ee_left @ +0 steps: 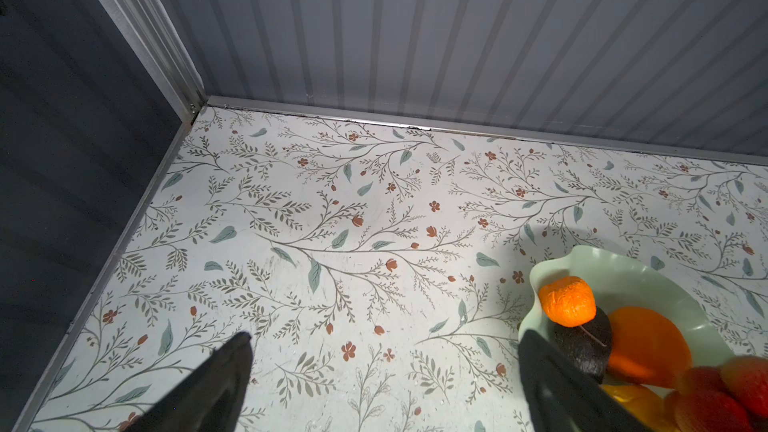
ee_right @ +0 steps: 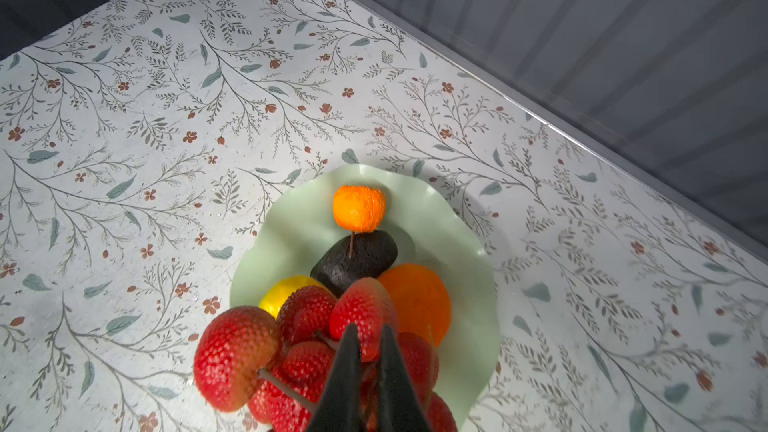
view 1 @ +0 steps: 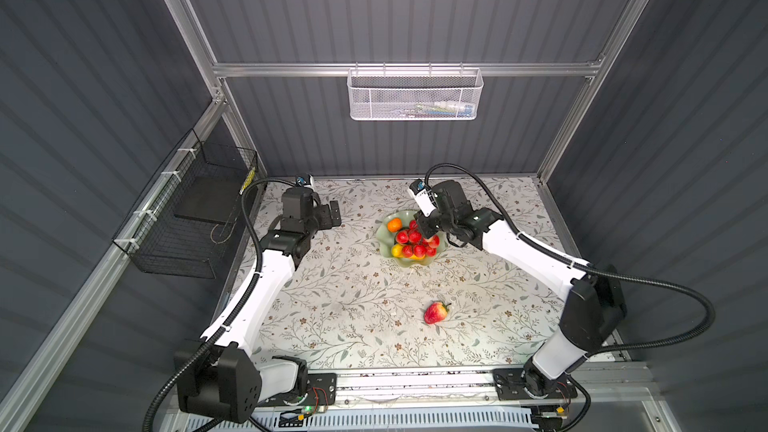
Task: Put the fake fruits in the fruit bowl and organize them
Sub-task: 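Lift the lychee bunch with the right gripper and lower it into the bowl, then move the right gripper to the red-yellow peach and grasp it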
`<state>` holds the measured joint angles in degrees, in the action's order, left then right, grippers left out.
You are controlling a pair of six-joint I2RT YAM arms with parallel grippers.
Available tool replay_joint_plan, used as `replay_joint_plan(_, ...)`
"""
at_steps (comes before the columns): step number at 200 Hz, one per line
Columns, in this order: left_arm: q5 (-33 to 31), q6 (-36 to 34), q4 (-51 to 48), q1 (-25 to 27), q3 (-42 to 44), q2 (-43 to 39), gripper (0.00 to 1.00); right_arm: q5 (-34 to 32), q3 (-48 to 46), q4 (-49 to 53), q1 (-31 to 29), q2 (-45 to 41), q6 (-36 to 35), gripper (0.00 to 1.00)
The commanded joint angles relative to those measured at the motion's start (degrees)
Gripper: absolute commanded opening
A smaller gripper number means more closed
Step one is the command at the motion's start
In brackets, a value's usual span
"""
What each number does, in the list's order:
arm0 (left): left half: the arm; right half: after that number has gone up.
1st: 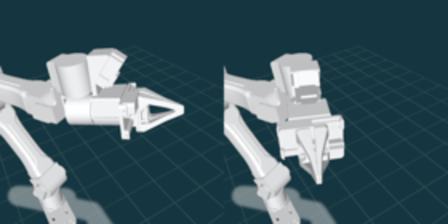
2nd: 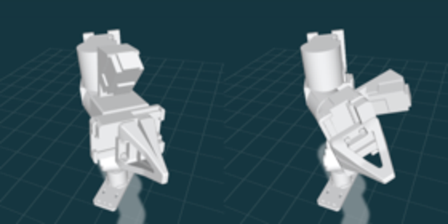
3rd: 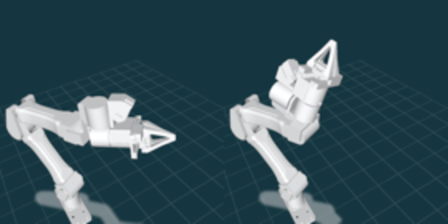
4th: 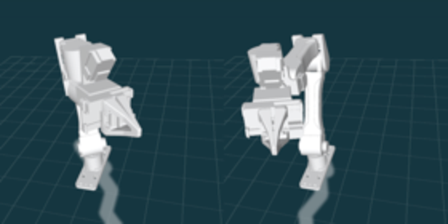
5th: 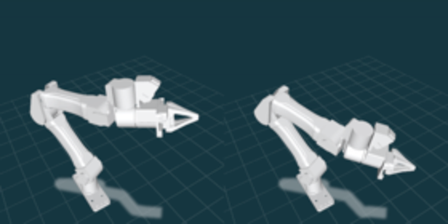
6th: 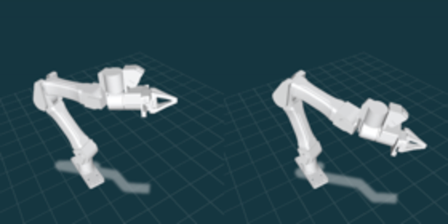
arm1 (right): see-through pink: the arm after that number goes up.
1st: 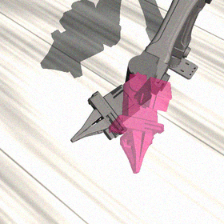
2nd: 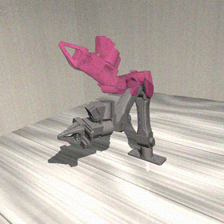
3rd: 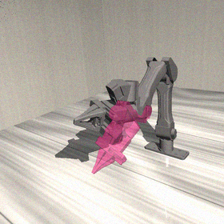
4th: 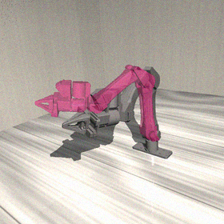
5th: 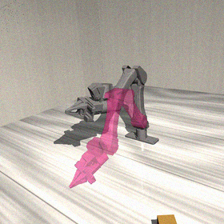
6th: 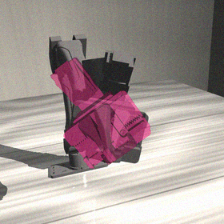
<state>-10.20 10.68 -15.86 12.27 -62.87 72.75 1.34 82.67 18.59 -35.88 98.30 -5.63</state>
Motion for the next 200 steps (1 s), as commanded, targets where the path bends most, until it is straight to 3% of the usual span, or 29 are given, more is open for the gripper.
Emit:
replay_joint_plan(1,0.8,-0.2,-1.1,-0.3,-0.8,-0.2,1.0,5.4,6.4,2.7,1.5,5.7,-1.4,0.0)
replay_joint_plan(13,0.8,-0.2,-1.1,-0.3,-0.8,-0.2,1.0,7.4,8.6,2.7,2.3,8.2,-1.2,0.0)
replay_joint_plan(38,0.9,-0.2,-1.1,-0.3,-0.9,0.2,1.0,8.7,14.6,3.4,3.6,13.4,0.0,0.15)
replay_joint_plan(60,1.1,-0.2,-1.2,-0.3,-1.0,0.2,1.0,10.8,20.0,7.6,4.3,17.5,0.5,0.18)
replay_joint_plan(85,1.1,-0.2,-1.2,-0.3,-1.1,0.1,1.0,11.9,21.7,8.4,4.8,19.7,1.5,0.35)
replay_joint_plan(121,1.1,-0.3,-1.3,-0.3,-1.1,0.0,1.0,12.2,21.1,6.5,5.9,17.7,3.6,0.54)
replay_joint_plan(166,1.4,-0.1,-1.3,-0.3,-1.1,0.1,1.0,8.6,20.7,4.0,7.0,12.4,6.8,0.91)
replay_joint_plan(200,1.3,-0.1,-1.4,-0.3,-1.2,-0.1,1.0,7.3,20.1,4.0,7.1,10.1,8.4,0.98)
